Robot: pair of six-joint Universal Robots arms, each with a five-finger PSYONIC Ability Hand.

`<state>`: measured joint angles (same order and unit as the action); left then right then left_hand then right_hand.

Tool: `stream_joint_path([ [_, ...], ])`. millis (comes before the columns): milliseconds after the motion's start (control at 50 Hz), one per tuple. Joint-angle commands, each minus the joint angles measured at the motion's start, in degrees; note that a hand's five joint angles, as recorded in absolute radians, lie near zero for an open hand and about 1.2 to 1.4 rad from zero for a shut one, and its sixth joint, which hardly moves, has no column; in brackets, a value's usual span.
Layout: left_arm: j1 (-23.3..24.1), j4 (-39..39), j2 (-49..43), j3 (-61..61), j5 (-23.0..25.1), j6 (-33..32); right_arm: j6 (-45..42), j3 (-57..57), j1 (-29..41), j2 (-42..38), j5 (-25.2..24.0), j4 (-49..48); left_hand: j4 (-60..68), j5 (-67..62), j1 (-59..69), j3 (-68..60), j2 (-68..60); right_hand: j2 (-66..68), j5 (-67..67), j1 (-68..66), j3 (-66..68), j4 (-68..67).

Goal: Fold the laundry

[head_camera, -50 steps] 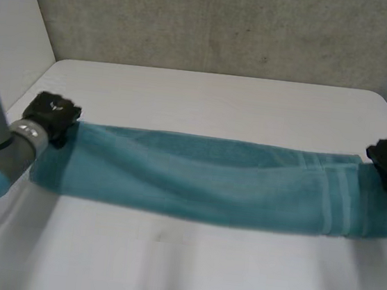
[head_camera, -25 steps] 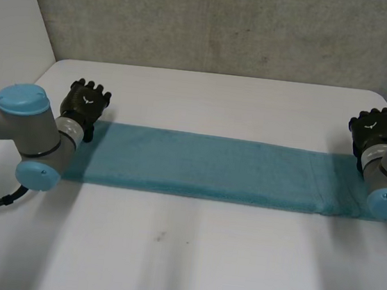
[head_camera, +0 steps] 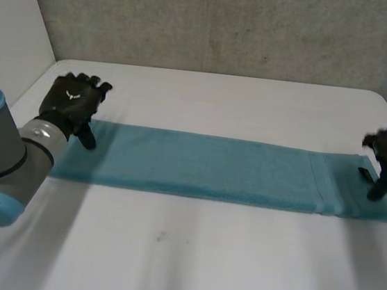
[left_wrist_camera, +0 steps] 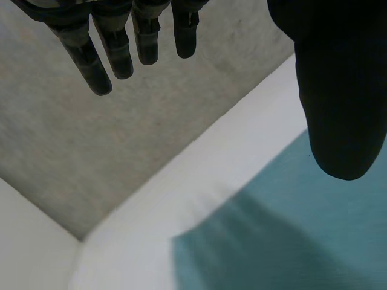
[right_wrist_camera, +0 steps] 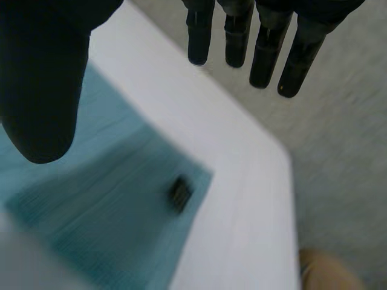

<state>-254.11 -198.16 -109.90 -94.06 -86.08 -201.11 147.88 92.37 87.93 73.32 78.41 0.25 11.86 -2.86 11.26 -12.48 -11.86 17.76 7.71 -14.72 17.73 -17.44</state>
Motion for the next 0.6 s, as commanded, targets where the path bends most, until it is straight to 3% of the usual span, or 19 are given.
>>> stream_joint_path([
  [20,2.13,5.41,0.66,-1.3,-1.46,11.69,3.64,3.96,-7.94,-2.64,-5.8,1.16,-1.86,2.86,-1.26,2.48,1.86,13.18,13.23,-16.22,13.22,-13.51],
  [180,1.61,5.59,0.39,-2.17,-7.26,15.48,4.7,5.98,-10.85,-7.4,-12.4,-6.21,-1.86,2.86,-1.26,2.48,1.86,13.35,13.39,-16.39,13.38,-13.67],
  [600,0.81,5.15,0.57,-4.64,-7.7,15.66,3.64,4.4,-12.17,-12.32,-12.85,-11.41,-1.86,2.86,-1.26,2.48,1.86,23.61,23.66,-26.65,23.65,-23.93],
])
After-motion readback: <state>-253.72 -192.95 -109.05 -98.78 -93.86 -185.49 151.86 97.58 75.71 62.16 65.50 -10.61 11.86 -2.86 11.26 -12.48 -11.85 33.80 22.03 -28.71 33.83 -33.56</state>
